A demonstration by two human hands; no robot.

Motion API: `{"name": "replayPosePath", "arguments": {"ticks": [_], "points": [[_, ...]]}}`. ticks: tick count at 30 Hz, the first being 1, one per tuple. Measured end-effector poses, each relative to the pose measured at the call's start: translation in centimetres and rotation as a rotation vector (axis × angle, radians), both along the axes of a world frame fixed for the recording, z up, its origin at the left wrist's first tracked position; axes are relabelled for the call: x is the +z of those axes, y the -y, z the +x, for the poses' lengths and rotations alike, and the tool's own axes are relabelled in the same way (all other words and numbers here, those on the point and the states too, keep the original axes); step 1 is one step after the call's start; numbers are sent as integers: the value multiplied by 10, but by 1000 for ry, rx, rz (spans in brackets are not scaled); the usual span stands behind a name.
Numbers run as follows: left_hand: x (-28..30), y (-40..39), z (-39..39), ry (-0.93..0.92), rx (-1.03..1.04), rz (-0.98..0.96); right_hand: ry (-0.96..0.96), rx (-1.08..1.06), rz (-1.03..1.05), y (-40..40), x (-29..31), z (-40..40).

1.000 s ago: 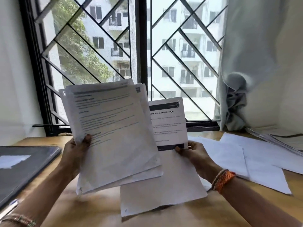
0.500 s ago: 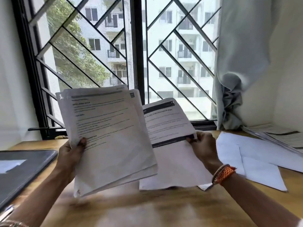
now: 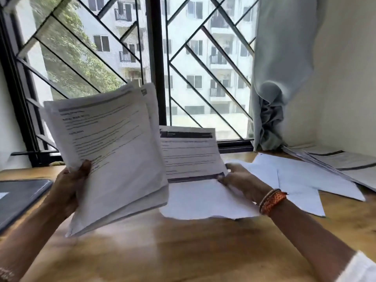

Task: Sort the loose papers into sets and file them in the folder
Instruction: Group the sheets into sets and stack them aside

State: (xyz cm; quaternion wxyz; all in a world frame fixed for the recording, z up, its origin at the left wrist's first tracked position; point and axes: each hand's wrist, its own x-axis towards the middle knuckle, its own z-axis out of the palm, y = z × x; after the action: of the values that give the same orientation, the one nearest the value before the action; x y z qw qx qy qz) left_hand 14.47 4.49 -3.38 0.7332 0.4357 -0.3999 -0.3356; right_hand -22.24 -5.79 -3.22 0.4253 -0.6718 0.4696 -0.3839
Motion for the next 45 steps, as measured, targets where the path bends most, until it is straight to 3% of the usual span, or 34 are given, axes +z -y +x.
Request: {"name": "replayPosePath", "arguments": {"ticks": [5, 10, 14, 17, 21, 23, 27, 29, 33, 35, 38, 45], "points": [[2, -3, -10, 2, 13, 42, -376, 153, -218, -47, -26, 65], [-11, 7, -16, 83, 247, 153, -564, 137, -541, -40, -17, 76], [-26, 11, -15, 71, 311, 297, -1070, -40, -395, 24, -11, 28], [-28, 15, -16, 90, 331, 354, -1086, -17, -216, 51, -8, -1], [-30, 16, -20, 88, 304, 357, -1119, -4, -211, 55, 0, -5], [-30, 16, -21, 97, 313, 346, -1166, -15, -266, 49, -3, 1], [-30, 16, -22, 105, 344, 349, -1280, -132, -584, 38, -7, 5], [-28, 18, -22, 100, 345, 350, -1052, -158, -572, 33, 10, 0], [-30, 17, -20, 95, 326, 321, 107, 272, -151, -9, 77, -7], [-34, 18, -17, 109, 331, 326, 387, 377, -124, -22, 92, -14], [-37, 22, -9, 111, 362, 345, 505, 301, -122, -17, 88, -19], [-27, 21, -11, 65, 398, 360, 483, 180, -29, 0, 58, -23]]}}
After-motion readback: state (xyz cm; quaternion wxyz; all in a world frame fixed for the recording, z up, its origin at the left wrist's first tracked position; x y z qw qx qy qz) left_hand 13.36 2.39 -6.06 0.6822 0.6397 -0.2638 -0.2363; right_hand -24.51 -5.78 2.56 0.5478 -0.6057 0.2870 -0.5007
